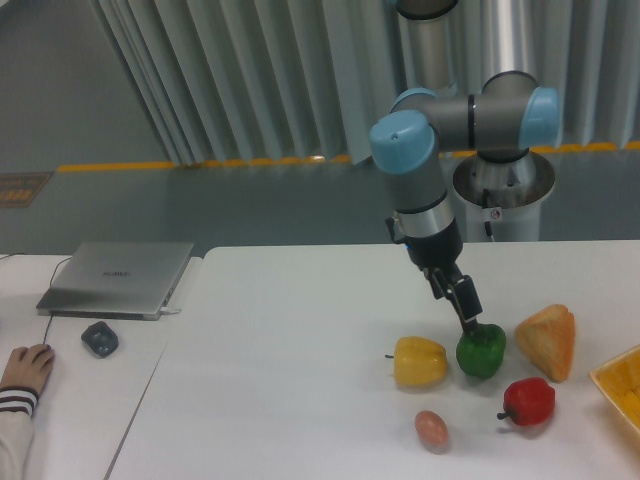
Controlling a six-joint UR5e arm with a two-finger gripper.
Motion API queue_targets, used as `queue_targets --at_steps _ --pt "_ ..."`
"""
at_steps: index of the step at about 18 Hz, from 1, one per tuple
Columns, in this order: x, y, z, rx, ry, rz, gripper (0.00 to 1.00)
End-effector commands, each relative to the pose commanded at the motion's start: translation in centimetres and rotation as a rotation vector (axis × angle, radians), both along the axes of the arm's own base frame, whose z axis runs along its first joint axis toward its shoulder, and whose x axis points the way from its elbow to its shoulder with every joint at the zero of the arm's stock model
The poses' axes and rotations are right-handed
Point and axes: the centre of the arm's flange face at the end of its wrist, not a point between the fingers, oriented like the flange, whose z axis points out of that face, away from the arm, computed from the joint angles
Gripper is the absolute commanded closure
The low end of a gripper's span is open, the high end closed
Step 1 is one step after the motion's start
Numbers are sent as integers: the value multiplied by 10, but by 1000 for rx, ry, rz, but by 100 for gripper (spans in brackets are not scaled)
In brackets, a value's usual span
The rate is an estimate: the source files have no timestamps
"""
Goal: Place the yellow pepper on the table
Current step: 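Raise the open gripper up away from the yellow pepper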
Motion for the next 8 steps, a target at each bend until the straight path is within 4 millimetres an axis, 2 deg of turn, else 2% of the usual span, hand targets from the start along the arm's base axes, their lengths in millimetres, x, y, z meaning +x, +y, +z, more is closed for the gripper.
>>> queue_targets --at_steps 4,8 --pt "-15 -9 9 53 -48 29 0" --pt "-27 -13 9 64 -51 49 0"
